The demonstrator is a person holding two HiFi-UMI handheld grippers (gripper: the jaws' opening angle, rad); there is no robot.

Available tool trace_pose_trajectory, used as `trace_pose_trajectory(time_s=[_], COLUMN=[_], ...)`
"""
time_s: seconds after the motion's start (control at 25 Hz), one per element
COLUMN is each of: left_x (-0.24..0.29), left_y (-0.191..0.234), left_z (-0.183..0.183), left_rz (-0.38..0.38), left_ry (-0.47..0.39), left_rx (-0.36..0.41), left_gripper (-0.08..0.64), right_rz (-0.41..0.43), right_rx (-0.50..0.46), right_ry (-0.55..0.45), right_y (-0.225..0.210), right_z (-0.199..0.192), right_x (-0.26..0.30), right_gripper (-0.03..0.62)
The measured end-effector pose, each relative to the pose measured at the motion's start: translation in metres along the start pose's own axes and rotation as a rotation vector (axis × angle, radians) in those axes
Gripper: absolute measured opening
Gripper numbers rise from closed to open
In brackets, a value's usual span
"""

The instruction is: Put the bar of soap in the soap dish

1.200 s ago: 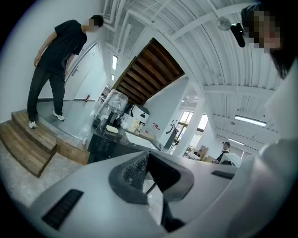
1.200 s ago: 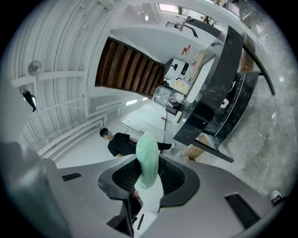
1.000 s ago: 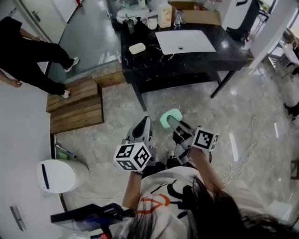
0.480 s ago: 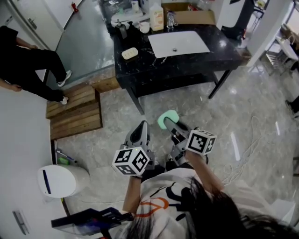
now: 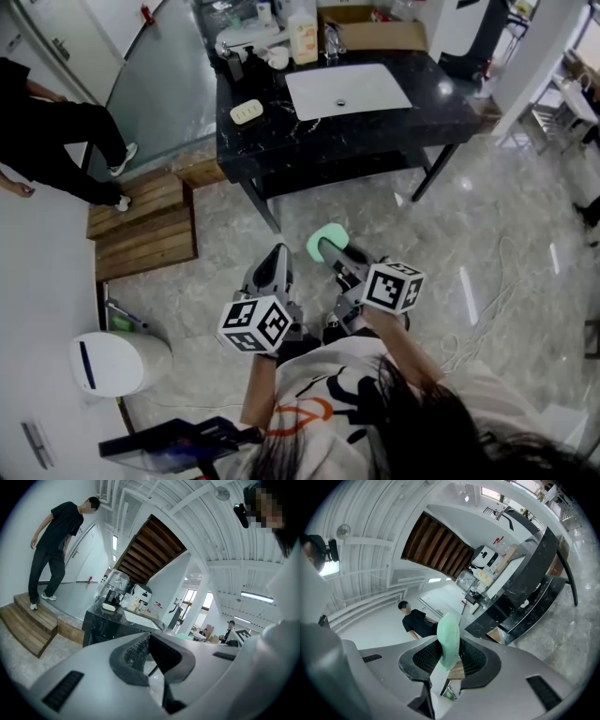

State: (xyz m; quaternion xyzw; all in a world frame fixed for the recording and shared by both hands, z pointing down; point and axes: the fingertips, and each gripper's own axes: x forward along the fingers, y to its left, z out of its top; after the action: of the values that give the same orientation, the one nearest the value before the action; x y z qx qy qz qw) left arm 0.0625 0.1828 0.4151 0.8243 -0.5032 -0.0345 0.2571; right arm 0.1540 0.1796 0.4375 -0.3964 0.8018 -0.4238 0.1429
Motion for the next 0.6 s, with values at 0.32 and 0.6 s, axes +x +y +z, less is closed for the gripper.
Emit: trace_pose_trajectory(time_s=[0.32, 0.6], left_x=[0.021, 0.027], left_y=[-0.008, -0.003], left_z=[-0.010, -0.005], left_rz=[0.030, 0.070], left_ry=[-0.008, -0.010], left_rx=[-0.009, -0.001], left_gripper=[0.002, 0.002], right_rz=[0.020, 0.036], right_rx=[0.011, 0.031], right_ry=[0.042, 0.062], right_y=[-0.022, -0.028], right_z=[0.009, 0.016], right_x=[0.001, 0.011], right_gripper=[0.114, 0.112])
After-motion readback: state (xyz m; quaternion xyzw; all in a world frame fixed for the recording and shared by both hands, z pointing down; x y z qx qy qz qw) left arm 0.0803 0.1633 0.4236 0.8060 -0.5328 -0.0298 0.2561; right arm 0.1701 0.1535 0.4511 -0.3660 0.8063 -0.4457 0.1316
